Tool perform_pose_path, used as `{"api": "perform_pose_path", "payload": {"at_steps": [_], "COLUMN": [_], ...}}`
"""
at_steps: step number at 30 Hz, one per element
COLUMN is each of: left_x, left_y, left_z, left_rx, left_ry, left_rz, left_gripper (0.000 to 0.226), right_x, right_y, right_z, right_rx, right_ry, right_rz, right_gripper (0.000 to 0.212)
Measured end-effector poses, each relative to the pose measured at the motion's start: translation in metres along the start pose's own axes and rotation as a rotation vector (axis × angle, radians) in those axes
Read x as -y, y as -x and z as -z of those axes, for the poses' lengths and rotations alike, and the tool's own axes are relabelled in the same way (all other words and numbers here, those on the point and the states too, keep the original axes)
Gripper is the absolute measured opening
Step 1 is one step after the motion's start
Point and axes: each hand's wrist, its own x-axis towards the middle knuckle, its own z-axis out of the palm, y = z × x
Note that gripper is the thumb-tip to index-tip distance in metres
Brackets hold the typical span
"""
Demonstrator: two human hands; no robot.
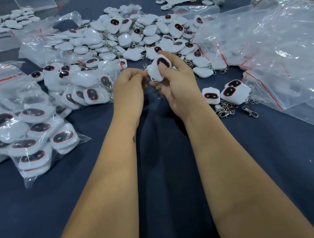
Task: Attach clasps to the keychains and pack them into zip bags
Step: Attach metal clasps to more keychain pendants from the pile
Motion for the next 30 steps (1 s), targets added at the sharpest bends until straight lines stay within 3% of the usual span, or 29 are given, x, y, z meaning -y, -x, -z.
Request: {"api": "perform_pose_path", "payload": {"at_steps": [5, 9, 20, 26, 30], "left_x": [-0.008, -0.008, -0.009, -0.007, -0.008], "left_y": [0.000, 0.003, 0.003, 0.003, 0.003], "left_z": [0.001, 0.000, 0.003, 0.003, 0.006], "left_rx": [0.078, 0.192, 0.212, 0.213, 0.203], "left_ry": [0.320, 0.271, 0.254, 0.240, 0.299], "left_rz": [0.050, 0.123, 0.149, 0.128, 0.140], "left_gripper": [0.029, 0.032, 0.043, 0.030, 0.034], "right_x": [-0.007, -0.011, -0.016, -0.015, -0.009], "right_y": [-0.002, -0.002, -0.004, -0.003, -0.001], "right_z": [-0.001, -0.002, 0.000, -0.003, -0.004], "right_rx": [0.085, 0.064, 0.056, 0.054, 0.057], "right_ry": [0.196, 0.240, 0.394, 0.348, 0.206], "right_rz": [0.015, 0.042, 0.119, 0.075, 0.006], "right_gripper": [0.049, 0.041, 0.039, 0.039, 0.039]}}
